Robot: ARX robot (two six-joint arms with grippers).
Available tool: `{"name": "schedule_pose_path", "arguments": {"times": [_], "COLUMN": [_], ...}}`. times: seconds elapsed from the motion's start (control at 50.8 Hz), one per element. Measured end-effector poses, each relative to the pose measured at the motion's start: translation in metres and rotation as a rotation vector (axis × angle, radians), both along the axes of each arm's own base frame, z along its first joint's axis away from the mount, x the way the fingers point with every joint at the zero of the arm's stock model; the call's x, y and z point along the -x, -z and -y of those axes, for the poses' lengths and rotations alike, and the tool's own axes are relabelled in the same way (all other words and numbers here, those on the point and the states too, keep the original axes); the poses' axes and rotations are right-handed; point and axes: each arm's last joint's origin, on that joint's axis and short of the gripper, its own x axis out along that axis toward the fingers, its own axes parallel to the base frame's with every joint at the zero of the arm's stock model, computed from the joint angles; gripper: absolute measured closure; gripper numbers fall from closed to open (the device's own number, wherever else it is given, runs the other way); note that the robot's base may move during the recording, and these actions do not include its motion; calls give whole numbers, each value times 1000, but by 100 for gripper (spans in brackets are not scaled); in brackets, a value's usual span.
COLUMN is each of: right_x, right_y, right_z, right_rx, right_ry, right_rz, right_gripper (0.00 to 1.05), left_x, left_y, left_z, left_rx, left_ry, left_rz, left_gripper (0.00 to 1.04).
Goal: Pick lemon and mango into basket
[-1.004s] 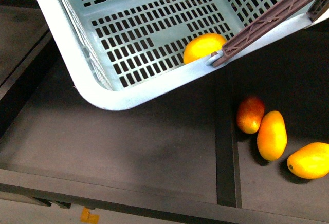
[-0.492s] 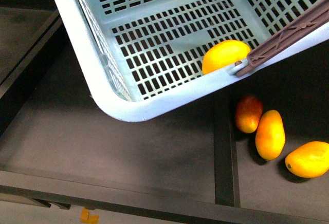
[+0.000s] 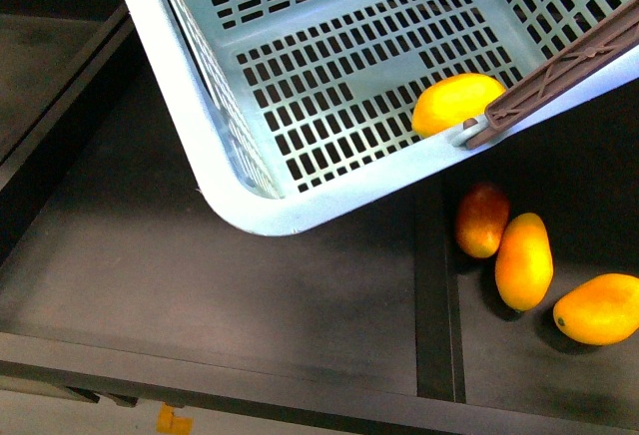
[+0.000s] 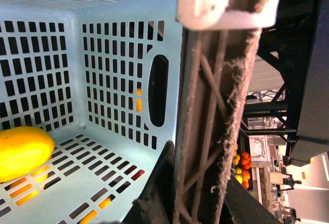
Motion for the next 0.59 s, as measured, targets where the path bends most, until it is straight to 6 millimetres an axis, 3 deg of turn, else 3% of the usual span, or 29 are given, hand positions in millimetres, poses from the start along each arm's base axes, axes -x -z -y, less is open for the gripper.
{"name": "schedule_pose_path", "arguments": {"times": [0.315, 0.591], "right_x": [-14, -14], "right_y": [41, 65], "right_z": [-27, -33], "right_rx": [-78, -107], "right_ry": [-3, 35], "right_rz": [-85, -137], "right_gripper": [9, 9], "left_x": [0, 0], "left_y": [0, 0], "left_z": [0, 0], "left_rx": [-2, -1], "left_ry": [-6, -2], "left_rz": [1, 0], "left_gripper": [98, 98]}}
